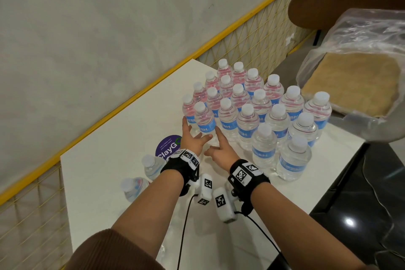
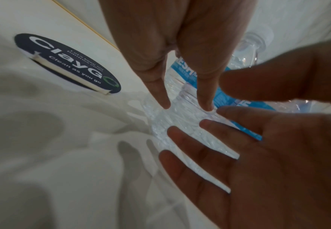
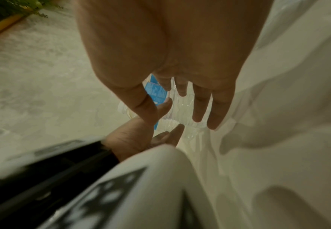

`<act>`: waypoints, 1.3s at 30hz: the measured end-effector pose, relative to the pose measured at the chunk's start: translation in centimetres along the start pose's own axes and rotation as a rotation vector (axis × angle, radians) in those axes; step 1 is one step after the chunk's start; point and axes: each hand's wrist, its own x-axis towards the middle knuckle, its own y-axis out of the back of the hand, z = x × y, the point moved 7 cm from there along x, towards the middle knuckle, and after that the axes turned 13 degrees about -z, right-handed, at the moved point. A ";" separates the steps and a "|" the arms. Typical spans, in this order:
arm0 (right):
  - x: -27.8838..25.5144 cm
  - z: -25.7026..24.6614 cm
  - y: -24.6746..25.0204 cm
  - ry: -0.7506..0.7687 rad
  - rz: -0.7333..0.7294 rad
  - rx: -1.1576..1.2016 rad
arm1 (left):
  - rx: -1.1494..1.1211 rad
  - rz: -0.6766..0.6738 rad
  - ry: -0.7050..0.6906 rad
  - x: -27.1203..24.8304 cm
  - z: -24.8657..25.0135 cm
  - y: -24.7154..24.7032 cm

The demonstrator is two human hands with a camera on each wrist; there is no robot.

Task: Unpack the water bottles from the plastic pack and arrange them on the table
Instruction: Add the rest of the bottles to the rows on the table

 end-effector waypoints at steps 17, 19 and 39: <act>-0.2 -1.0 0.0 -0.007 -0.065 -0.087 | 0.157 -0.098 0.067 0.8 -0.1 1.3; -0.2 -1.3 0.0 -0.004 -0.061 -0.105 | 0.191 -0.106 0.067 1.1 -0.3 1.5; -0.6 0.1 -0.2 -0.119 -0.142 -0.147 | 0.141 0.048 -0.175 2.4 3.3 2.3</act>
